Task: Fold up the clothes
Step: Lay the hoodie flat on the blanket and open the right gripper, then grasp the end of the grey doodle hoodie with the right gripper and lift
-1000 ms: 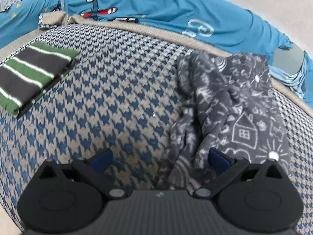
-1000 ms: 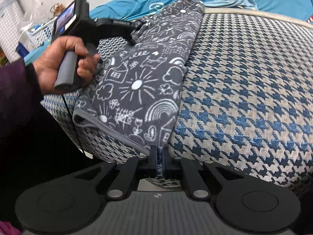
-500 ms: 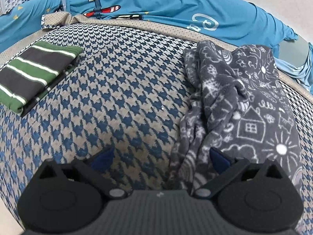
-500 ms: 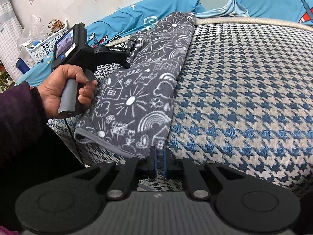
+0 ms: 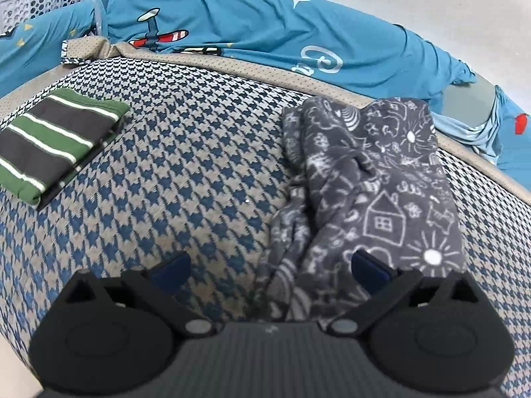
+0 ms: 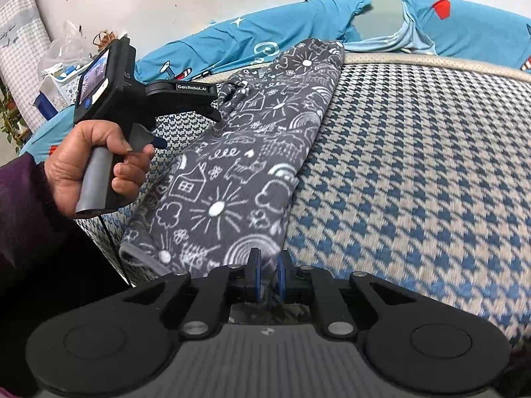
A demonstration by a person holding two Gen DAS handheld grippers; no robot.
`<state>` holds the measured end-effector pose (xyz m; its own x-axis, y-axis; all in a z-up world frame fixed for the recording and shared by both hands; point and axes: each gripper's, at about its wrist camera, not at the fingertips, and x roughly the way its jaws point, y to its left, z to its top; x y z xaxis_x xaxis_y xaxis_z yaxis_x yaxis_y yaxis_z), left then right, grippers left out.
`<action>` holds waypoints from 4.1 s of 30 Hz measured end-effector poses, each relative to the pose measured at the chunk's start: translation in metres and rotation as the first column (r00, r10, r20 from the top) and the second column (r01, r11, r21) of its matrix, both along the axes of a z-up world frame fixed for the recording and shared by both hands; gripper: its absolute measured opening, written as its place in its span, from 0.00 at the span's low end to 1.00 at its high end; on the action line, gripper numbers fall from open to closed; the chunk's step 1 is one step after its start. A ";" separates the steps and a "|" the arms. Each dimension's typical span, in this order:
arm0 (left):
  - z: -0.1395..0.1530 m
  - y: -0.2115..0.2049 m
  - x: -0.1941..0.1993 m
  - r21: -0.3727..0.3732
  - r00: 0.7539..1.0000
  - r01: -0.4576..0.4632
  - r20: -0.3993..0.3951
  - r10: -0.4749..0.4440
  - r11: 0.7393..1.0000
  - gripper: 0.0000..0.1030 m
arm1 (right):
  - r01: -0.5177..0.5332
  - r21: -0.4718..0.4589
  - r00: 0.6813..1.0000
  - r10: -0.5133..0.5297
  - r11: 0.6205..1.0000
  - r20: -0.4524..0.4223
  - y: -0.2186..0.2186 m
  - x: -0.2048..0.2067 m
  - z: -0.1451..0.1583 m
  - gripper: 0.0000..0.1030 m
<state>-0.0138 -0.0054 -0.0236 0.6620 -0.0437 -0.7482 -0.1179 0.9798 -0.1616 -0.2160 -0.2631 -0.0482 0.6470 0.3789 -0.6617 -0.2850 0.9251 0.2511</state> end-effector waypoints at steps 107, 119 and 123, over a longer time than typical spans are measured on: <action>-0.035 0.010 0.065 0.012 0.996 -0.018 -0.083 0.019 1.000 1.00 | 0.021 0.467 1.000 -0.027 0.884 0.007 -0.034 0.396 -0.054 0.24; -0.027 -0.005 0.066 0.071 0.996 -0.022 -0.082 0.028 0.997 1.00 | 0.152 0.300 0.983 -0.176 0.942 0.052 -0.010 0.376 -0.023 0.14; -0.025 -0.012 0.065 0.080 0.997 -0.012 -0.080 0.018 0.997 1.00 | 0.175 0.279 0.975 -0.206 0.944 0.086 -0.009 0.364 -0.008 0.14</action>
